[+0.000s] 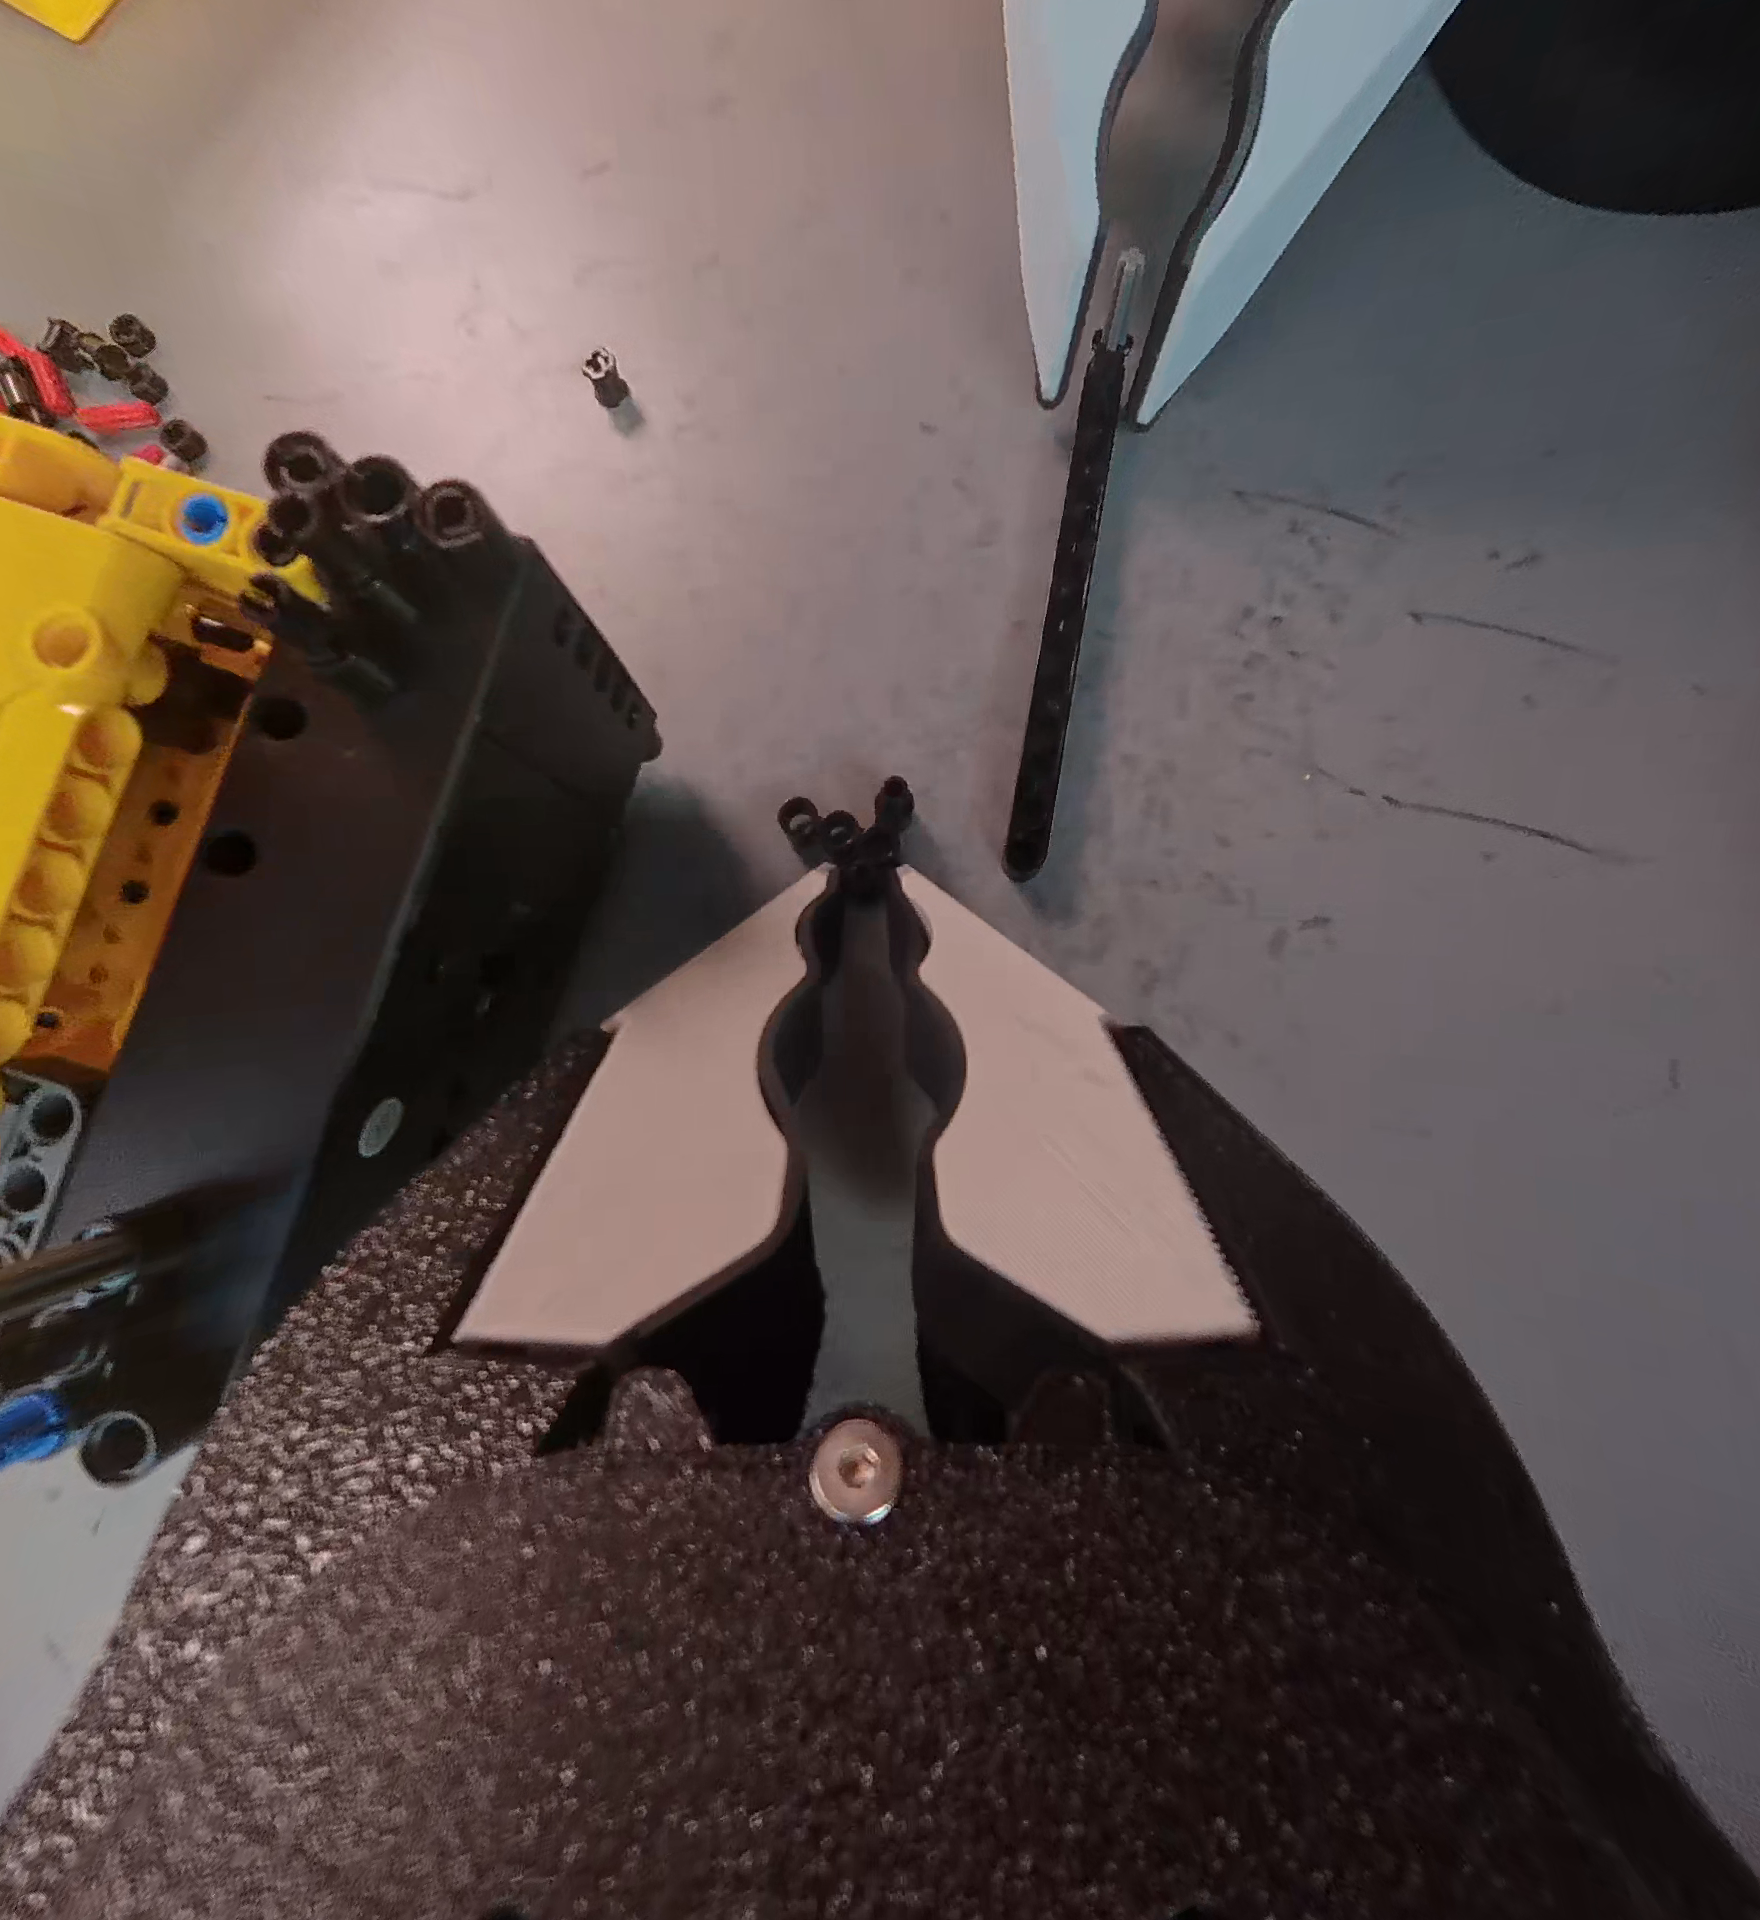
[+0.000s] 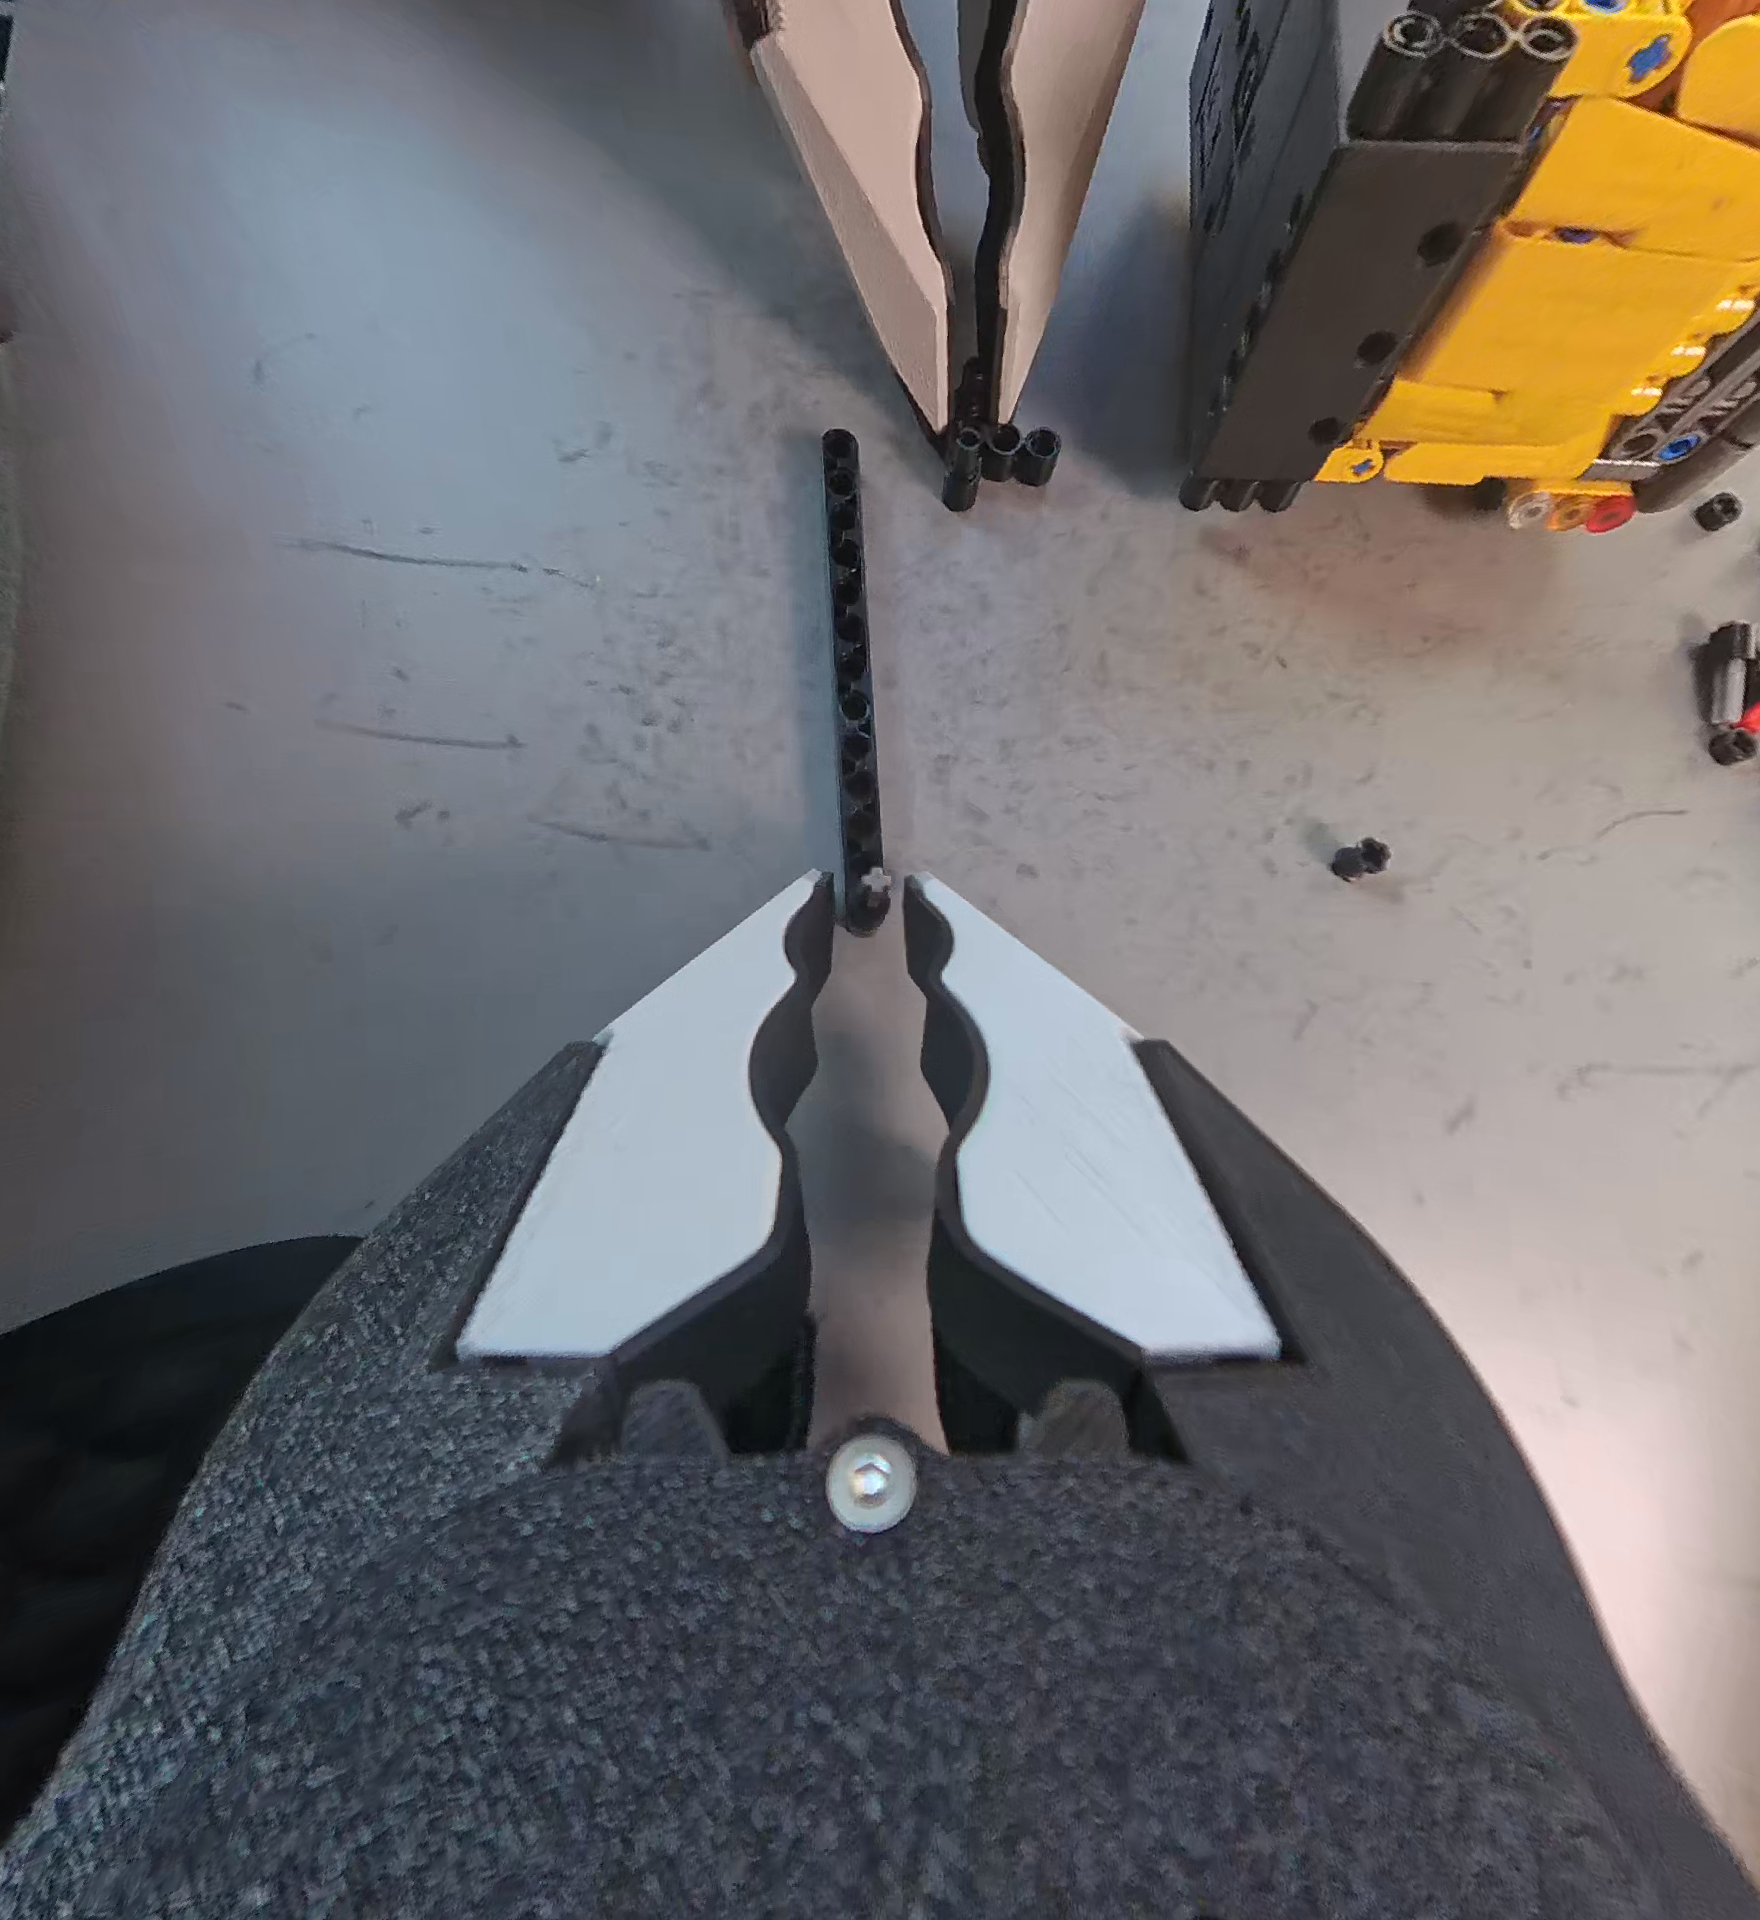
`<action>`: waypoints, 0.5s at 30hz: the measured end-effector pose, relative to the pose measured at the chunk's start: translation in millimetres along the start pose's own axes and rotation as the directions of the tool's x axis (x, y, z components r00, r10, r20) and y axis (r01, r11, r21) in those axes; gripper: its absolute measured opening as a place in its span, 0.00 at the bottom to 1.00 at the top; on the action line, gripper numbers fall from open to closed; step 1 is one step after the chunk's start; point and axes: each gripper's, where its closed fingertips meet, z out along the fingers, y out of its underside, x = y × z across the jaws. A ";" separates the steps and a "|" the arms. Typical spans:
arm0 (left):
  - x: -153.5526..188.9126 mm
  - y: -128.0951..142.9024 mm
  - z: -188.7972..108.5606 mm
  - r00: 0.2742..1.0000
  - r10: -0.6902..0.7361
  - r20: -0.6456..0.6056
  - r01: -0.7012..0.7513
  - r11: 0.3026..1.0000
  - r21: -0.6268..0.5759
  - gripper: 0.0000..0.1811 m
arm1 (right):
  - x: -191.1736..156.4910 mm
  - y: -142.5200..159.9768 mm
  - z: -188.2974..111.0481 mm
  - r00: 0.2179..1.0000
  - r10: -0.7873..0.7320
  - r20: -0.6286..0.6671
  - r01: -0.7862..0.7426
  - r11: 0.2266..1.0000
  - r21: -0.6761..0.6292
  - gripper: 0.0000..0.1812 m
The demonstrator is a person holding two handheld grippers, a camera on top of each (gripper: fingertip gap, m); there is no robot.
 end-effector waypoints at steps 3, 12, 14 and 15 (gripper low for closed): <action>5.1 -4.1 1.8 1.000 -0.003 -0.006 0.003 1.000 0.021 0.04 | -4.9 -2.8 1.6 1.000 -0.022 0.020 0.022 1.000 0.001 0.04; 35.1 -29.8 18.3 0.997 -0.008 -0.071 0.012 0.998 0.057 0.03 | -30.5 1.5 -8.6 0.998 -0.029 0.061 0.028 1.000 0.014 0.04; 38.9 -34.0 22.8 0.997 -0.021 -0.072 0.024 0.998 0.053 0.03 | -31.5 4.7 -8.2 0.998 -0.033 0.046 0.033 0.999 0.001 0.04; 39.8 -34.5 24.8 0.997 -0.026 -0.069 0.029 0.998 0.047 0.03 | -31.9 5.2 -7.4 0.998 -0.034 0.045 0.034 0.999 0.000 0.05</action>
